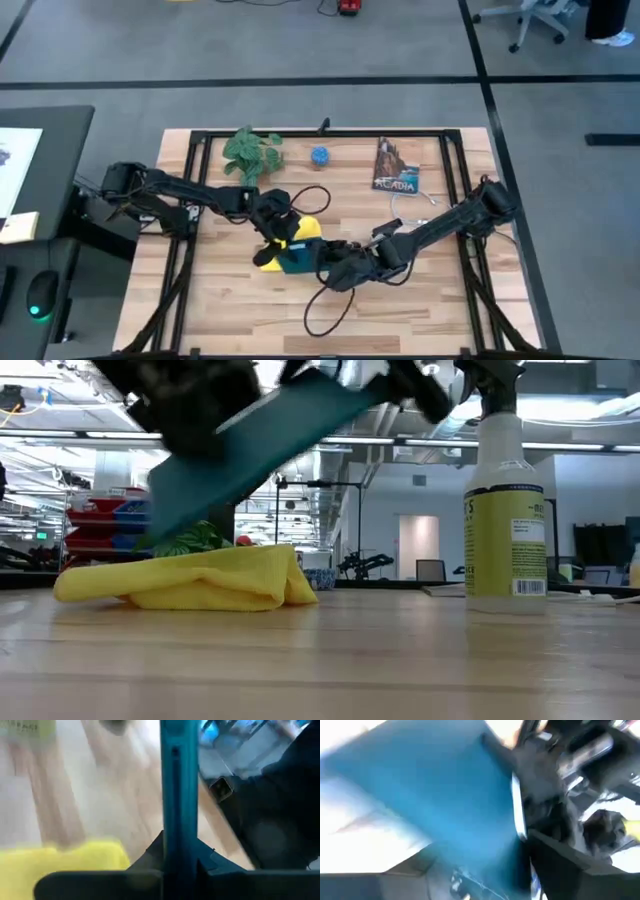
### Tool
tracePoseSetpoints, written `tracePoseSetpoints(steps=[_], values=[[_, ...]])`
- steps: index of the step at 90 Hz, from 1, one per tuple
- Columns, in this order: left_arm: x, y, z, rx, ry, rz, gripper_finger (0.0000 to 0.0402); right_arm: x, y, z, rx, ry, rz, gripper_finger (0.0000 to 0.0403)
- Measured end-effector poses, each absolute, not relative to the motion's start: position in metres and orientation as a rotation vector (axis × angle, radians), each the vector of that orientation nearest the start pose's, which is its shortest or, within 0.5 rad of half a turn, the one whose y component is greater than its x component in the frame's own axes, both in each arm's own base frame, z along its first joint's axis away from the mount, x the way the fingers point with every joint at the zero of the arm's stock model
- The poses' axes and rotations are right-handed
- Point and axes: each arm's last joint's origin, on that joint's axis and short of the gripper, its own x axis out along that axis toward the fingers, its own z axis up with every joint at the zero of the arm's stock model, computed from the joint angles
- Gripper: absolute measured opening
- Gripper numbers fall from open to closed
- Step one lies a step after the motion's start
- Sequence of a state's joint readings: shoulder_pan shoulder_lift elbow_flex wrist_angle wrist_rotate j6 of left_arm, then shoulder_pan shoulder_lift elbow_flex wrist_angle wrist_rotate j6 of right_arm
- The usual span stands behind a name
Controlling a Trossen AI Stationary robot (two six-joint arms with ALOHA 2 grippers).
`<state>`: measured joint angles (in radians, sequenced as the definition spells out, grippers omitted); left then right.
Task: Apply microfiber cloth
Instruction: Spray the blue tablet with the white spray bottle
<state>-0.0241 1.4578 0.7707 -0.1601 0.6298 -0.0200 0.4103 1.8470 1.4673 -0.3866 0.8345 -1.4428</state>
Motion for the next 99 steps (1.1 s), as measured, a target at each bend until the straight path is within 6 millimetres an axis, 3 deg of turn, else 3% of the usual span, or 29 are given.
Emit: tracePoseSetpoints(steps=[19, 28, 37, 46, 54, 70, 85, 91, 99], values=[[0.271, -0.024, 0.184, -0.256, 0.922, -0.552, 0.0002, 0.378, 0.138, 0.265, -1.860, 0.939, -0.007, 0.0261], [0.269, -0.025, 0.183, -0.236, 0.946, -0.544, 0.0002, 0.372, 0.139, 0.280, -1.802, 0.891, -0.062, 0.0260], [0.263, -0.022, 0.186, -0.213, 0.933, -0.512, 0.0002, 0.361, 0.134, 0.308, -1.651, 0.810, -0.177, 0.0260], [0.255, -0.016, 0.190, -0.217, 0.898, -0.473, 0.0002, 0.340, 0.123, 0.344, -1.461, 0.721, -0.302, 0.0260], [0.248, -0.011, 0.205, -0.191, 0.806, -0.424, 0.0002, 0.315, 0.110, 0.377, -1.268, 0.629, -0.394, 0.0260], [0.237, -0.010, 0.231, -0.164, 0.600, -0.378, 0.0004, 0.249, 0.082, 0.424, -0.826, 0.475, -0.447, 0.0260], [0.227, -0.012, 0.244, -0.127, 0.526, -0.319, 0.0005, 0.184, 0.053, 0.422, -0.265, 0.596, -0.226, 0.0260], [0.226, -0.013, 0.246, -0.112, 0.515, -0.297, 0.0006, 0.171, 0.048, 0.408, -0.077, 0.711, -0.179, 0.0260], [0.226, -0.014, 0.247, -0.106, 0.507, -0.282, 0.0007, 0.164, 0.048, 0.381, 0.050, 0.865, -0.196, 0.0260]])
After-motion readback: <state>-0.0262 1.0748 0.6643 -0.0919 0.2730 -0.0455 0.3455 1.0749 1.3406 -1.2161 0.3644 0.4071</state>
